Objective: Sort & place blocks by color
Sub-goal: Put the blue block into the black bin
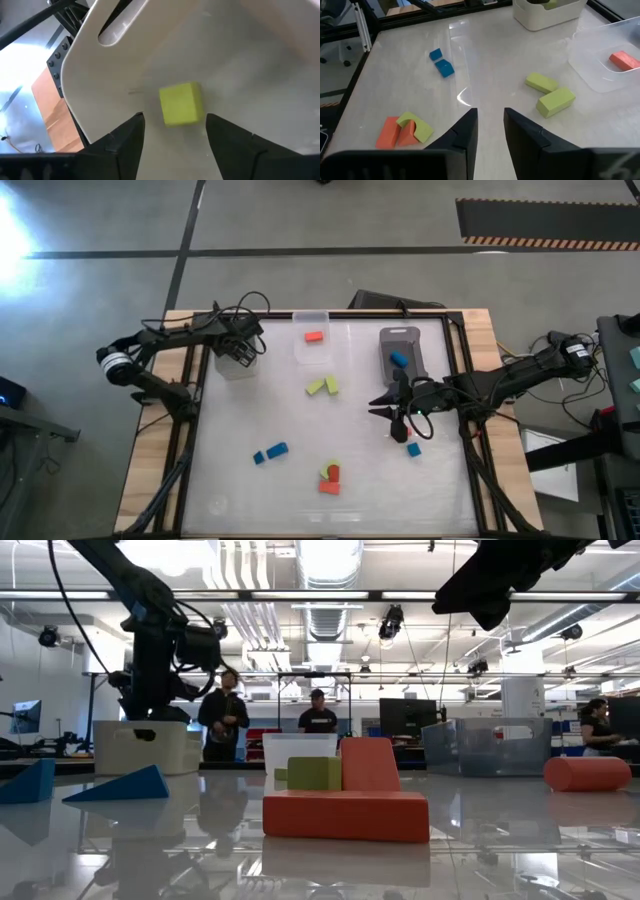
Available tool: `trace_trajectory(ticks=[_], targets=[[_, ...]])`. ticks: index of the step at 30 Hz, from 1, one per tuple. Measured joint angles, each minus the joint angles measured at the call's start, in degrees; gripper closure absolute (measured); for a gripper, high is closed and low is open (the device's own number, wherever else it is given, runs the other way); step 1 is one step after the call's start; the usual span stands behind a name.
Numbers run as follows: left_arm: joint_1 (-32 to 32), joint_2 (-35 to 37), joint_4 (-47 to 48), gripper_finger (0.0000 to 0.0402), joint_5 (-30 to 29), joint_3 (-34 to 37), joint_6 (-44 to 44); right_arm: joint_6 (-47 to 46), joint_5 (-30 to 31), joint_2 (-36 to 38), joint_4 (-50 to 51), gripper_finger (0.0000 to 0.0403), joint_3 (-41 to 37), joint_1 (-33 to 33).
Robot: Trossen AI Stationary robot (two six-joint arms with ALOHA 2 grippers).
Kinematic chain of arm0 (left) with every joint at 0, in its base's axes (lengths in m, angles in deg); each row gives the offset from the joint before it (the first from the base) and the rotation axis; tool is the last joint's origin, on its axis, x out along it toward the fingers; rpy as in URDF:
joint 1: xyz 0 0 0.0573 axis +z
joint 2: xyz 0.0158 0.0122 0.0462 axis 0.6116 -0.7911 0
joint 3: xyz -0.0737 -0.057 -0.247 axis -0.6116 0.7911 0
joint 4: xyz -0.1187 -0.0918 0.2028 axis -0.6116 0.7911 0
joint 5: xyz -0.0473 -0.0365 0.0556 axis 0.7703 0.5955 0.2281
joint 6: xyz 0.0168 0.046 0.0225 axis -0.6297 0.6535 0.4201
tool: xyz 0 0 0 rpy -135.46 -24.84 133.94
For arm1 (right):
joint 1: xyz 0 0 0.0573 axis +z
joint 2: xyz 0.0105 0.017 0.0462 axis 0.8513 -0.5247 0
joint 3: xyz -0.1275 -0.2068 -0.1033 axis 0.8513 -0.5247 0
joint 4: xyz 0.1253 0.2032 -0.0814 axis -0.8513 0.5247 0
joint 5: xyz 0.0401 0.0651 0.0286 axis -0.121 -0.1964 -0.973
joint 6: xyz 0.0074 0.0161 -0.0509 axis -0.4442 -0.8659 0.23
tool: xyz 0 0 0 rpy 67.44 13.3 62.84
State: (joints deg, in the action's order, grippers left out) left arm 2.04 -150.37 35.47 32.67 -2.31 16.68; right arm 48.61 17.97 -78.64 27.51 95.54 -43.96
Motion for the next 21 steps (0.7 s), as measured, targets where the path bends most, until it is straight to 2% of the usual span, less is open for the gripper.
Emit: trace_trajectory(ticks=[9,21], targets=[[-4.9,4.7,0.0,0.0202,3.0,-0.8,-1.1,-0.2,0.0,0.0,0.0,0.0316,0.0,0.0],[-21.8,15.1,-0.9,0.0201,3.4,-0.8,-9.9,-0.7,0.0,0.0,-0.1,0.0330,0.0,0.0]])
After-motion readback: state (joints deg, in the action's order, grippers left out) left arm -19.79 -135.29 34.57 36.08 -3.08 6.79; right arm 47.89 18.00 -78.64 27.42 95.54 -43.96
